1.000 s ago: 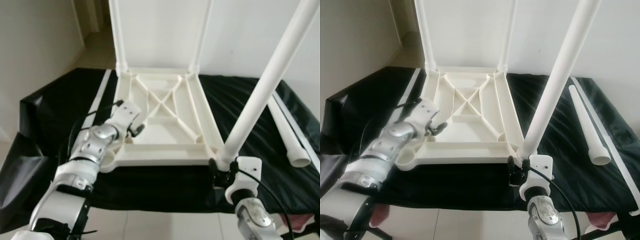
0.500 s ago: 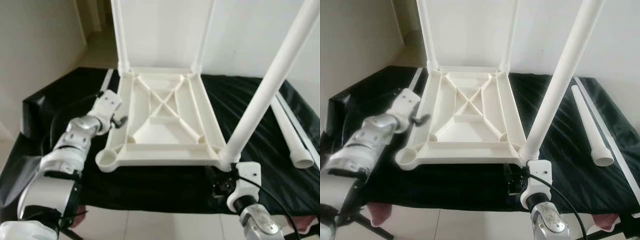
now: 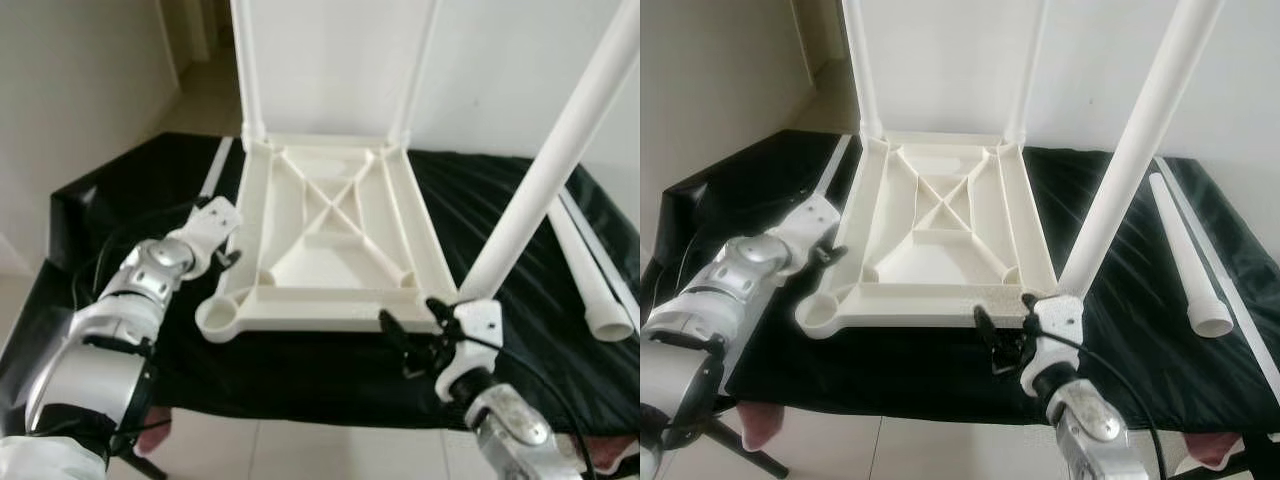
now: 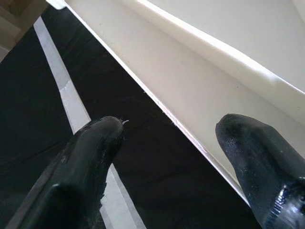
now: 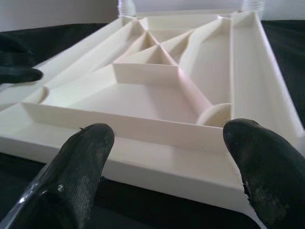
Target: Building children table
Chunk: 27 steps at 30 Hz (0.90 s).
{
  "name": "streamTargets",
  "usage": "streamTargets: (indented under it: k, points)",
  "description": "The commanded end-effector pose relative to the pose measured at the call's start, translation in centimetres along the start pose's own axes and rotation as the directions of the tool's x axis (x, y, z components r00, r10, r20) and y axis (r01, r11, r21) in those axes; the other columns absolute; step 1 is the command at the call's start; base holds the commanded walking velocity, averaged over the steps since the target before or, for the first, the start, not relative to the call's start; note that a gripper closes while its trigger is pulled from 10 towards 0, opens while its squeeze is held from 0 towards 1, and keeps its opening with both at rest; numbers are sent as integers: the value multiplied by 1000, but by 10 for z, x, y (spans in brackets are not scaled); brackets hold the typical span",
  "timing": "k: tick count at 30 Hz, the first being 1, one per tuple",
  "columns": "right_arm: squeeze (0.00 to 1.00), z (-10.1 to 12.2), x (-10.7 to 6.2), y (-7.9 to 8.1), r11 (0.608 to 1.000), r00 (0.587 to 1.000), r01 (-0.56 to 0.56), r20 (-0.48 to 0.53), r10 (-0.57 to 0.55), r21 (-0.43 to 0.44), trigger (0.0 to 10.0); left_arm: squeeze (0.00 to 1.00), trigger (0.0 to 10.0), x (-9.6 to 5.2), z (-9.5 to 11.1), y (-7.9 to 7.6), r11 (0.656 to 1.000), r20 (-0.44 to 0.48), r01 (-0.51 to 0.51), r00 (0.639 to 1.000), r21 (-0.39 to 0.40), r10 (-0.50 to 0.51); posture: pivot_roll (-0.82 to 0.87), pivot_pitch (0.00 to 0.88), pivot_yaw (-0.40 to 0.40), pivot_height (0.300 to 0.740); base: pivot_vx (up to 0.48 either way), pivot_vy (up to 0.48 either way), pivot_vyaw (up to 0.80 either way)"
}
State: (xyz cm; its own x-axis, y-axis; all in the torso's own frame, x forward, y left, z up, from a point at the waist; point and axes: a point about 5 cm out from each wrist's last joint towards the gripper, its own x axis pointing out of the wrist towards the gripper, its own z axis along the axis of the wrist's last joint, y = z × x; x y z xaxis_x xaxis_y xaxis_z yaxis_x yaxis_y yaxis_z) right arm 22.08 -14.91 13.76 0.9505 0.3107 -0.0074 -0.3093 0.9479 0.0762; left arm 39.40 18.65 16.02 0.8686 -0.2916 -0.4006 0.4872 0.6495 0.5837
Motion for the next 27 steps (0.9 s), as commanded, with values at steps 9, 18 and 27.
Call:
streamTargets:
  k: [9,18,27]
  points:
    - [0,-6,1,-14,999,999,32,-29,-31,30,10000,0,10000,-5,-8,-40,936,32,293,952,197,-305,-7,0,-41,740,0,0,0]
    - [0,-15,0,-16,998,996,63,-63,-62,24,10000,0,10000,-17,9,-49,892,120,406,893,198,-433,-1,0,-44,740,0,0,0]
    - [0,-27,-12,-13,993,991,103,-85,-107,-49,10000,0,10000,-31,18,-73,832,160,488,829,265,-537,7,0,-42,740,0,0,0]
